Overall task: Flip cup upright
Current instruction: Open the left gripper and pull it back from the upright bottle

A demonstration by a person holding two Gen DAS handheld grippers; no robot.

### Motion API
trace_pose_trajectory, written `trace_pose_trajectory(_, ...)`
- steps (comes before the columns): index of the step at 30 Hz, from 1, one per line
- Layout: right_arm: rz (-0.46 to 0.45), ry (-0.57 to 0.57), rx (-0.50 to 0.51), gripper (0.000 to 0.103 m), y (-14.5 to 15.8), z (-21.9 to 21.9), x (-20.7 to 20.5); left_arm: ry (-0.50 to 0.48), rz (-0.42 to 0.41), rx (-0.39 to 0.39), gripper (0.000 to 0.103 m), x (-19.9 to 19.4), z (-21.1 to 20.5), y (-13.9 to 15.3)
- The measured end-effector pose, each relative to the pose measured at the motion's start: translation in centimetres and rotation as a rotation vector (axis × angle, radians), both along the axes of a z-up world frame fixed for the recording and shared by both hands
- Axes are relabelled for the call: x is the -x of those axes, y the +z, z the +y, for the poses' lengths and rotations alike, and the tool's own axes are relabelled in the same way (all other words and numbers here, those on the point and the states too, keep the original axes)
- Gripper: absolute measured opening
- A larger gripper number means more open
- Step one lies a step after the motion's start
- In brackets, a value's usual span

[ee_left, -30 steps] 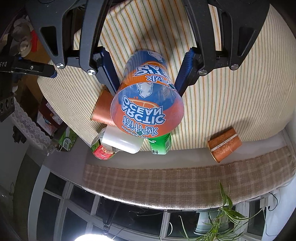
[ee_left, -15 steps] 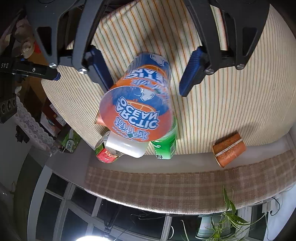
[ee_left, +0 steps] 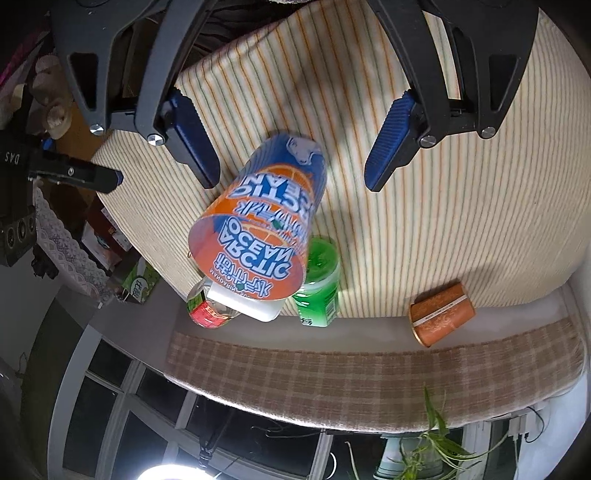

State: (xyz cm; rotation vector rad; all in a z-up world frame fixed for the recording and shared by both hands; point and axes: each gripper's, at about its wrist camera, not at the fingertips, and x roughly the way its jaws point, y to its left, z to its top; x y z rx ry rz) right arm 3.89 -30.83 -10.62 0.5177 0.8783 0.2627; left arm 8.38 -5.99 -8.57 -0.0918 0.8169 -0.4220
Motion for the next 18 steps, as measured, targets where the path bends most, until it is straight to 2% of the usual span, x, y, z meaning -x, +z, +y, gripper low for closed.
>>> trace_pose_trajectory(9,-0.101,-0.011,0.128,0.086,2.4,1.6,0.0,0.080,-0.036,0.014,0.083,1.8,2.5,1.0)
trace_pose_trajectory(12,-0.156,-0.033,0.203,0.086,3.4,2.3,0.2,0.151,-0.099,0.014,0.083,2.8,3.6,2.1)
trace_pose_trajectory(18,-0.237,-0.062,0.292,0.088,5.0,3.1,0.4,0.243,-0.207,0.017,0.083,4.2,4.7,4.2)
